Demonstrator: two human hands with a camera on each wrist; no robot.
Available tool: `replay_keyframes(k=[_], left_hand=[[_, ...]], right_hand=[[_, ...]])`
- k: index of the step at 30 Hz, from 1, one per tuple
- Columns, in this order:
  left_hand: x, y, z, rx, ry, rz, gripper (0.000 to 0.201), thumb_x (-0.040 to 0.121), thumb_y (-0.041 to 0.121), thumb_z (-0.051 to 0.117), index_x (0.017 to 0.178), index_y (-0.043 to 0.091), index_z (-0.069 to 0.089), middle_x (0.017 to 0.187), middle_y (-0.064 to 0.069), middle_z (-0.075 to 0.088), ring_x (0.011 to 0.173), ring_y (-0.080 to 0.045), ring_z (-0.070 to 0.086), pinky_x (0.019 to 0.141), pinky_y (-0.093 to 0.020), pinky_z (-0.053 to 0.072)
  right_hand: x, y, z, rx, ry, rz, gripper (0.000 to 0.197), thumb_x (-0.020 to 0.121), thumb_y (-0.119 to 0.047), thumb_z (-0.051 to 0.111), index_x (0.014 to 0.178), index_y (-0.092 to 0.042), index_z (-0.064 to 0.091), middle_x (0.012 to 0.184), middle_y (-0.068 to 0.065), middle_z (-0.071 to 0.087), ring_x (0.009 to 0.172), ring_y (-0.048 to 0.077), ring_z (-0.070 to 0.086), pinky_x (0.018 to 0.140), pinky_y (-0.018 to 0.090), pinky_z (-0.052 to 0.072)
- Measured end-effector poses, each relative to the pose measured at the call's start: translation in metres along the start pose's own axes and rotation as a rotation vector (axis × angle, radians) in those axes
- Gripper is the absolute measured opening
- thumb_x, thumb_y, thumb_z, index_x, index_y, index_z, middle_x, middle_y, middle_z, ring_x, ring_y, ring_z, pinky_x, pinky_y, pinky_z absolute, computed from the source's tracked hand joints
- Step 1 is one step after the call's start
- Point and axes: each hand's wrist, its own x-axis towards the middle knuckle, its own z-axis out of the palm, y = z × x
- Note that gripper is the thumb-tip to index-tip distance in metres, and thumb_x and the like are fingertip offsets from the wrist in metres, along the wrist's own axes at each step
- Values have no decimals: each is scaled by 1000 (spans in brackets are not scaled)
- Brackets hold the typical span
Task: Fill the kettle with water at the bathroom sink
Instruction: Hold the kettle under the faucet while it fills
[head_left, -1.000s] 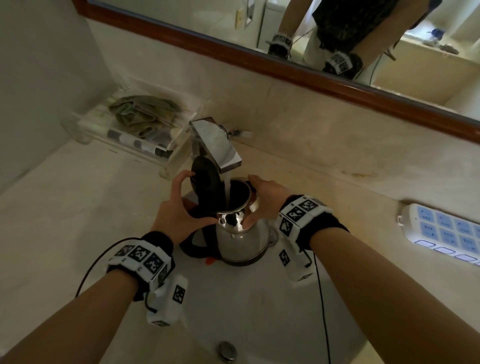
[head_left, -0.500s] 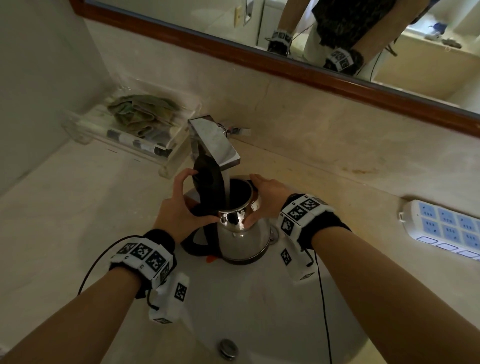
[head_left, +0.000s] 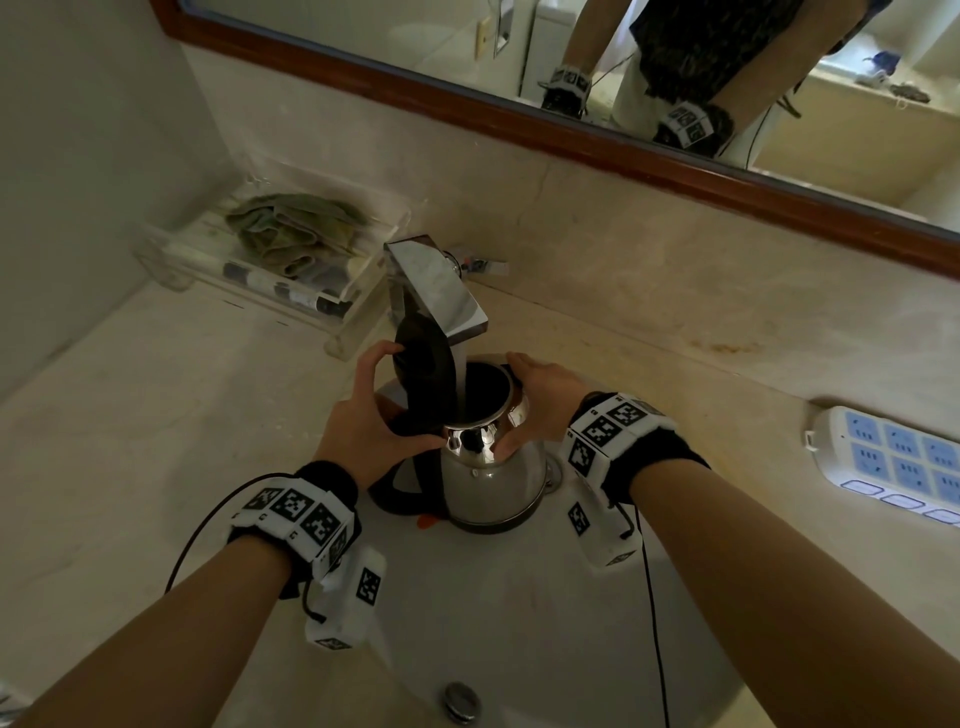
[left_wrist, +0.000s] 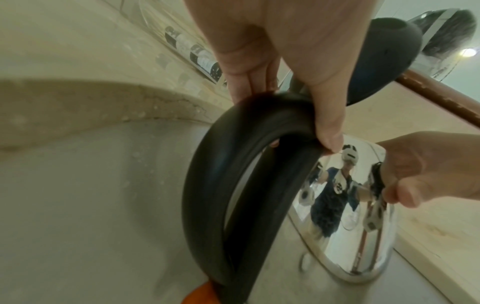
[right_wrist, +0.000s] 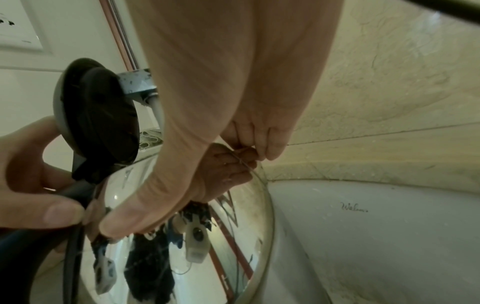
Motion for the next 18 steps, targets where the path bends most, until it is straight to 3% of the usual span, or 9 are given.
replay_keyframes(k=[10,18], left_hand=[[0,1,0,-7,1,-5,95,57,14,86,128,35,26,70,-4,64,70,-14,64,59,-17,44],[0,0,1,0,-11,0,96,58,15,86,128,37,24,75,-5,67,72,-14,64,61,-17,45]], right_hand=[[2,3,2,-19,-1,-5,118,59,-47,83,149,-8,17,150,8,34,135,27,38,110,33,34],[1,3,2,-4,8,-7,113,59,-44,84,147,-9,22,147,7,38,132,26,41,107,32,36]])
